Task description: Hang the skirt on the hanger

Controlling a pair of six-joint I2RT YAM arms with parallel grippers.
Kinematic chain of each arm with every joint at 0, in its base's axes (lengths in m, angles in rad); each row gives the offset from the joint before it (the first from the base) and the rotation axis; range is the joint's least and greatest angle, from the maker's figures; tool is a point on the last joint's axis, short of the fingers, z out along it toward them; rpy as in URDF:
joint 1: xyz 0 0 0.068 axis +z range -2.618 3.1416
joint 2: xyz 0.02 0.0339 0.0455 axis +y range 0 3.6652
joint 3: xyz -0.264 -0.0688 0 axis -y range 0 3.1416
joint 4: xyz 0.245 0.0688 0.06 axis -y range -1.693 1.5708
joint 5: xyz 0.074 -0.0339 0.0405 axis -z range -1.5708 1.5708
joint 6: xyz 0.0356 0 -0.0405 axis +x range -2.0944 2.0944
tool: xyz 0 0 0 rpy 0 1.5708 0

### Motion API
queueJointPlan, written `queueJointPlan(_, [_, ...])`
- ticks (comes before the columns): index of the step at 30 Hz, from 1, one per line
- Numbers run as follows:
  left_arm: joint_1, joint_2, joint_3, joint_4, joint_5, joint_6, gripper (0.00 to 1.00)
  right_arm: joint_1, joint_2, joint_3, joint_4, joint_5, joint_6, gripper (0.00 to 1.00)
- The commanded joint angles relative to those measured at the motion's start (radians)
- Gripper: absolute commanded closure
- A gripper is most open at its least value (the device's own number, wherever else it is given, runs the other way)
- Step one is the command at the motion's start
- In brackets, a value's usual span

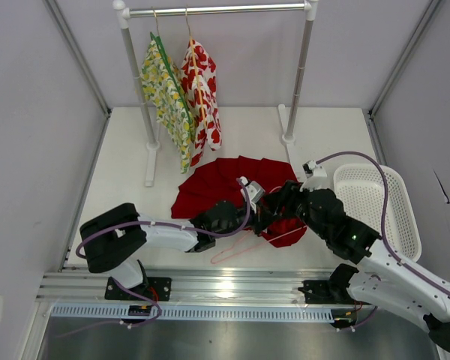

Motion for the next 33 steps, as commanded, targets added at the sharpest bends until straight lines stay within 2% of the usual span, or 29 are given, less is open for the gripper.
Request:
queueJointPlan(1, [-0.017, 0.008, 0.052, 0.011, 0.002, 0.013, 1.0, 0.01, 0.012, 0.068, 0.049, 0.079, 0.004, 0.45])
queueJointPlan(10, [-0.028, 0.025, 0.084, -0.028, -0.025, 0.027, 1.0, 0.057, 0.054, 0.097, 0.022, 0.14, -0.005, 0.55])
queueJointPlan(13, [-0.029, 0.026, 0.089, -0.039, -0.028, 0.033, 1.0, 0.082, 0.071, 0.118, 0.006, 0.176, -0.016, 0.65])
queueJointPlan(14, [-0.029, 0.025, 0.089, -0.04, -0.029, 0.033, 1.0, 0.095, 0.075, 0.123, 0.0, 0.197, -0.027, 0.73])
queueJointPlan(16, [-0.031, 0.025, 0.09, -0.043, -0.029, 0.035, 1.0, 0.108, 0.086, 0.138, -0.026, 0.217, -0.04, 0.83])
queueJointPlan(17, [-0.029, 0.022, 0.09, -0.045, -0.028, 0.035, 1.0, 0.12, 0.098, 0.154, -0.037, 0.24, -0.053, 0.94])
queueJointPlan(18, [-0.031, 0.02, 0.089, -0.048, -0.05, 0.035, 1.0, 0.125, 0.101, 0.16, -0.046, 0.251, -0.056, 0.99])
queueJointPlan(21, [-0.032, 0.009, 0.092, -0.063, -0.08, 0.04, 0.97, 0.134, 0.108, 0.164, -0.06, 0.263, -0.08, 1.0])
queueJointPlan(24, [-0.032, -0.015, 0.083, -0.077, -0.1, 0.04, 0.89, 0.14, 0.1, 0.161, -0.063, 0.274, -0.091, 1.0])
queueJointPlan(28, [-0.032, -0.044, 0.078, -0.114, -0.126, 0.053, 0.72, 0.143, 0.1, 0.16, -0.075, 0.285, -0.113, 1.0])
queueJointPlan(33, [-0.032, -0.096, 0.049, -0.143, -0.158, 0.058, 0.61, 0.143, 0.1, 0.161, -0.081, 0.298, -0.116, 1.0])
